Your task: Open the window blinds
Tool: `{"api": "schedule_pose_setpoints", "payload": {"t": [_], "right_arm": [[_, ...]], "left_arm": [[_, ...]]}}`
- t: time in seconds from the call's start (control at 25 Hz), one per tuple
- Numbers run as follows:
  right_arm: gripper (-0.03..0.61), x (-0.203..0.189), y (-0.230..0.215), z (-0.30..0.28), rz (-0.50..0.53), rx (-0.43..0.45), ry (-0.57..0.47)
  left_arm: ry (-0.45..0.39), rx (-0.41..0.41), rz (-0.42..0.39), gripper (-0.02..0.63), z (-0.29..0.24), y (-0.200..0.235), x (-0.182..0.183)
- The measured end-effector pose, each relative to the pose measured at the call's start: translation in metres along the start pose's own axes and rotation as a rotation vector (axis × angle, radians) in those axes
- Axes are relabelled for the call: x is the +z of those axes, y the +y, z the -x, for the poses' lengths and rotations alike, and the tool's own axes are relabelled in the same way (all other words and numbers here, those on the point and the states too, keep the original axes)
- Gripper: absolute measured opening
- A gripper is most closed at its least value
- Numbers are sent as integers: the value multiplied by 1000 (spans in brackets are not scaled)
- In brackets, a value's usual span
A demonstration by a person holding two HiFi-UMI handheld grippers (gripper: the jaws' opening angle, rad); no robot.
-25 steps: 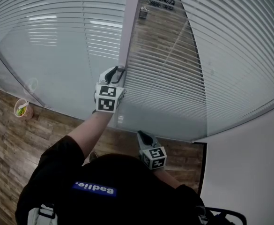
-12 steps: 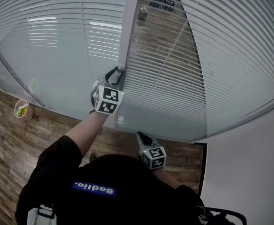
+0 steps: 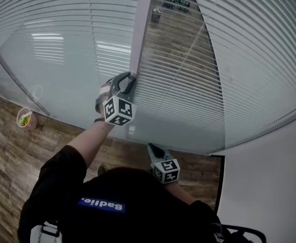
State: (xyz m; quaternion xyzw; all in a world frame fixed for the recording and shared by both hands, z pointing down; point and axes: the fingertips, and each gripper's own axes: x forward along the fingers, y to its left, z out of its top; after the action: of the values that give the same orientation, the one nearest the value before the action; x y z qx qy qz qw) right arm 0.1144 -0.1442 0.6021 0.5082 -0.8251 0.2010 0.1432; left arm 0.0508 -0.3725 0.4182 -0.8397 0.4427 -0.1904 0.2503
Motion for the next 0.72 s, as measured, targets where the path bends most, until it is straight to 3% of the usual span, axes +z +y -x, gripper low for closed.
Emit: {"api": "schedule_pose_setpoints", "payload": {"t": [0.2, 0.72], "right_arm": [[17, 0, 1, -2, 2, 3, -2], [17, 2, 4, -4, -2, 10, 2]], "left_arm": [[4, 4, -148, 126, 1, -2, 0], [10, -12, -429, 126, 4, -4, 2]]}}
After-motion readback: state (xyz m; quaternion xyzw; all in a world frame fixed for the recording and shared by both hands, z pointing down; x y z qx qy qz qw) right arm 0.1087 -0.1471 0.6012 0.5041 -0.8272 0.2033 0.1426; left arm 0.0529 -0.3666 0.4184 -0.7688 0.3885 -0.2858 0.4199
